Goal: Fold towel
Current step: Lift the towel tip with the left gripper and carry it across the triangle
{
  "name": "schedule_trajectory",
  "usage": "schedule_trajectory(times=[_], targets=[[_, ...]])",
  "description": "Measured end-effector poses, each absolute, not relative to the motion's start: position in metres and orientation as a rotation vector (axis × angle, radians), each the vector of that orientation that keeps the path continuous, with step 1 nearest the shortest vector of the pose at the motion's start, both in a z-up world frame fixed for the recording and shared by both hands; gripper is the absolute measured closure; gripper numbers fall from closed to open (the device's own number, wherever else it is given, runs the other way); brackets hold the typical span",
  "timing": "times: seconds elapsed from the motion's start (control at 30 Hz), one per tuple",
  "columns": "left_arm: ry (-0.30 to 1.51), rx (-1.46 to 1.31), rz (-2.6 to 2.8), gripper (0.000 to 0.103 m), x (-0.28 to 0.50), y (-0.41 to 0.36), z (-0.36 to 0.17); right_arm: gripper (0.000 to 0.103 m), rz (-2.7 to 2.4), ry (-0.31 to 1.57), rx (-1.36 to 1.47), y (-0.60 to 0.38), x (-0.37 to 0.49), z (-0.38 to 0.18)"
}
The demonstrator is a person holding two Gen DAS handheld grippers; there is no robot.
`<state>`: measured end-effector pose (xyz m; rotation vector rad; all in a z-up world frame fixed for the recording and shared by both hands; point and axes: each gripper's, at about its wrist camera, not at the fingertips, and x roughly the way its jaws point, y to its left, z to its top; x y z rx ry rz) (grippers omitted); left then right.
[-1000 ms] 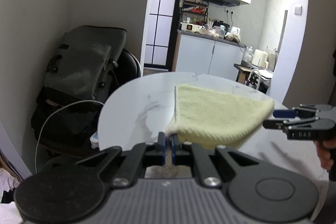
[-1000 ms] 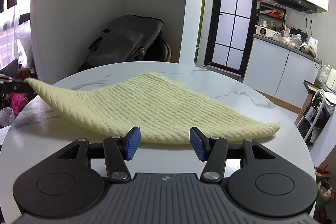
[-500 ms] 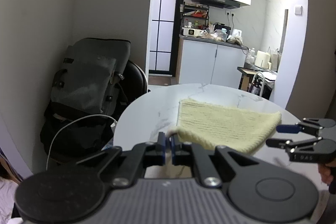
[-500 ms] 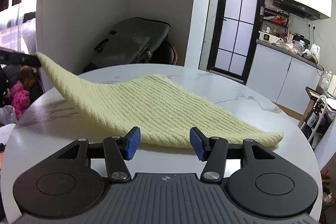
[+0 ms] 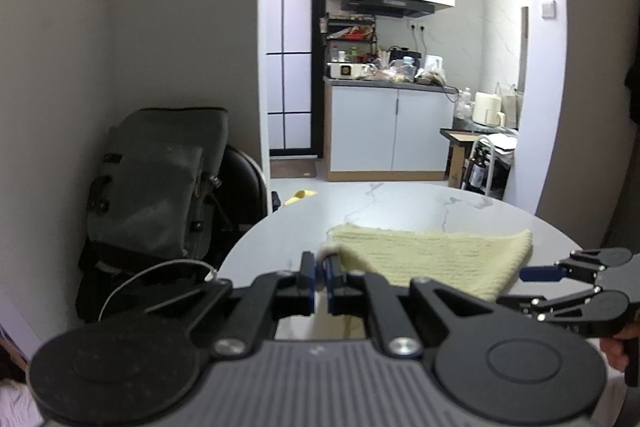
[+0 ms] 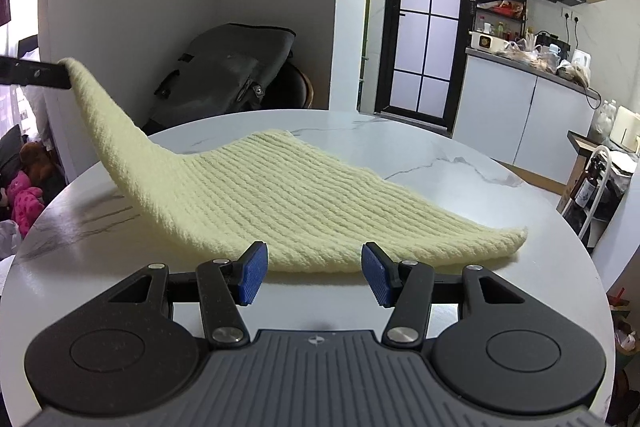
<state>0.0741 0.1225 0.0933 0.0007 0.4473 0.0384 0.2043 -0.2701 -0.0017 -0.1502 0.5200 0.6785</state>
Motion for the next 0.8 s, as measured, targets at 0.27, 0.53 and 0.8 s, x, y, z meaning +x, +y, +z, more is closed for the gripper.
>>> schedule_trajectory(times=[0.27, 0.53, 0.8], targets=[[0.425, 0.005, -0.005, 0.098, 0.090, 0.108, 0.106, 0.046, 0.642, 0.547, -0.142, -0.270, 0.218, -0.007], [0.407, 0.038, -0.049, 0.098, 0.108, 0.089, 0.125, 0.046, 0.652, 0.547, -0.132, -0.269, 0.219, -0.006], [0.421, 0.113, -0.088, 0.098, 0.121, 0.063, 0.141, 0.046, 0.659, 0.545, -0.083, -0.283, 0.215, -0.003]])
